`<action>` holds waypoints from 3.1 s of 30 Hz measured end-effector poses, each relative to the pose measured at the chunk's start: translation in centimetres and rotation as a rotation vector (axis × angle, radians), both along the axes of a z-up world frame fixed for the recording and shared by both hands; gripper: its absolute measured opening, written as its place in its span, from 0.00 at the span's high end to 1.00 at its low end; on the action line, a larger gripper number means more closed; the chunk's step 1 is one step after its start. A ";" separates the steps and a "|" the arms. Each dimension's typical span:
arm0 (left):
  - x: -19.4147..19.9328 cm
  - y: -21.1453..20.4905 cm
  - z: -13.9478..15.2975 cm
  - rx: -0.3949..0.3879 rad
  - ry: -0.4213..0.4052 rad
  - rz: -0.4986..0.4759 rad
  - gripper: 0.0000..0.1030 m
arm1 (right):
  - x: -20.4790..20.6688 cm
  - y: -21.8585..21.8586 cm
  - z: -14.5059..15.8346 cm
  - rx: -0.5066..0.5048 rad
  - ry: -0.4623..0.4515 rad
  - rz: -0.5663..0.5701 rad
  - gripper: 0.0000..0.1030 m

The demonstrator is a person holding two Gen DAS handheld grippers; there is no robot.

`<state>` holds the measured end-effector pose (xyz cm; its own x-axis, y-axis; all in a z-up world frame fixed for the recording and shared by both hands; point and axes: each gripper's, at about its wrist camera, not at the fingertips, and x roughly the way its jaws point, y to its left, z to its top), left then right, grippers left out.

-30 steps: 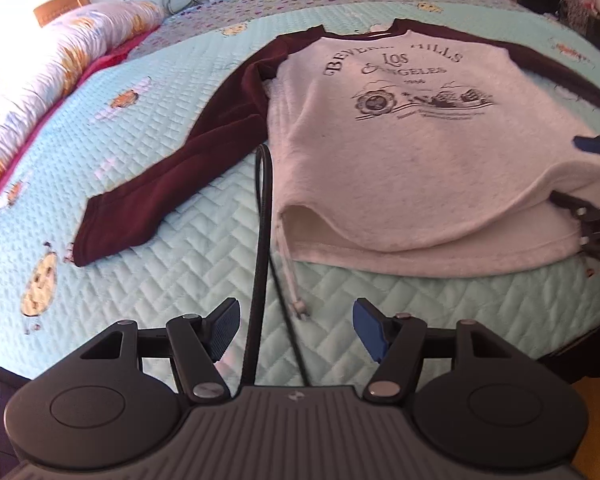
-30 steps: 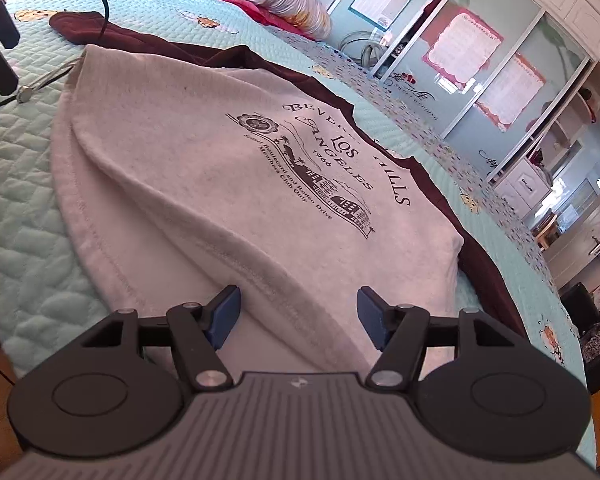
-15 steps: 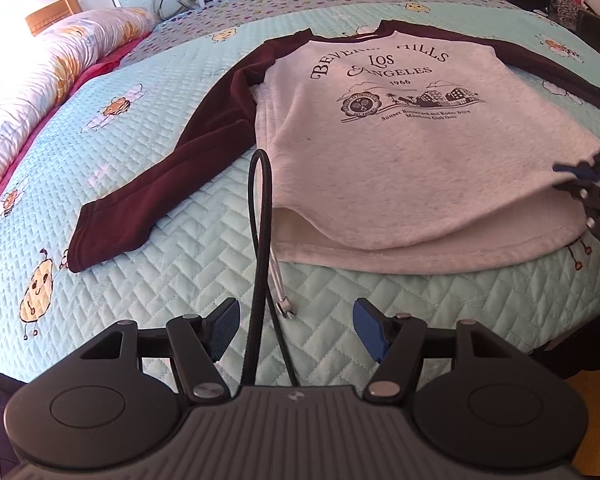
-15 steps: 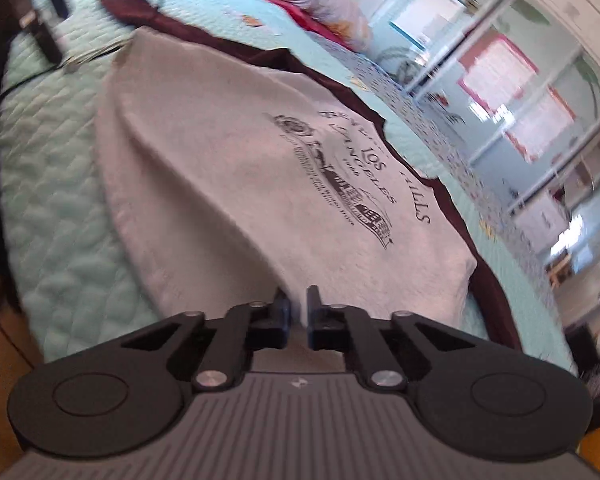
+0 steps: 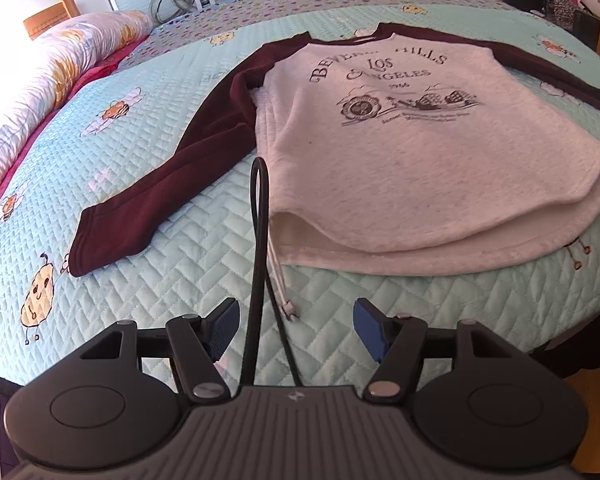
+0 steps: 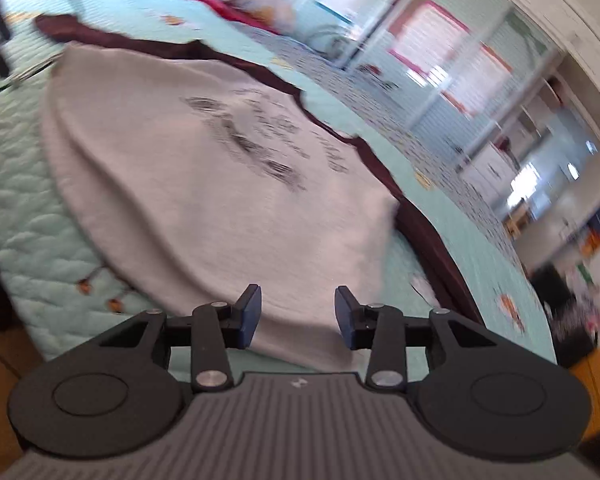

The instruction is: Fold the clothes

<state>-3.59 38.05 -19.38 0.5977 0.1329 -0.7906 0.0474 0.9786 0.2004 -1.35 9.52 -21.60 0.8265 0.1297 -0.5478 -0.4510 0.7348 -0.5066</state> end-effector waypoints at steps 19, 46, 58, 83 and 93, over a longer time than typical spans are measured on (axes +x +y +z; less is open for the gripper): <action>1.6 2.0 0.9 -0.043 -0.077 0.042 0.35 | 4.8 -2.6 -2.2 0.013 0.094 -0.123 0.43; 4.1 6.4 -0.1 -0.311 -0.117 -0.262 0.45 | 5.1 -3.3 -1.1 0.094 0.100 -0.228 0.33; -4.3 3.3 12.4 -0.342 -0.379 -0.320 0.33 | 6.2 2.9 8.8 1.125 0.334 0.096 0.28; -3.4 8.8 12.7 -0.856 -0.465 -0.175 0.00 | 4.3 2.6 7.1 1.451 0.574 0.012 0.25; -2.0 2.3 12.8 -0.760 -0.421 -0.318 0.00 | 3.4 6.8 8.1 1.731 0.546 0.002 0.20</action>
<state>-5.61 40.39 -6.63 0.7748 -0.5522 -0.3078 0.4055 0.8076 -0.4282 2.07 16.31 -13.55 0.6188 0.7855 0.0123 -0.2882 0.2123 0.9337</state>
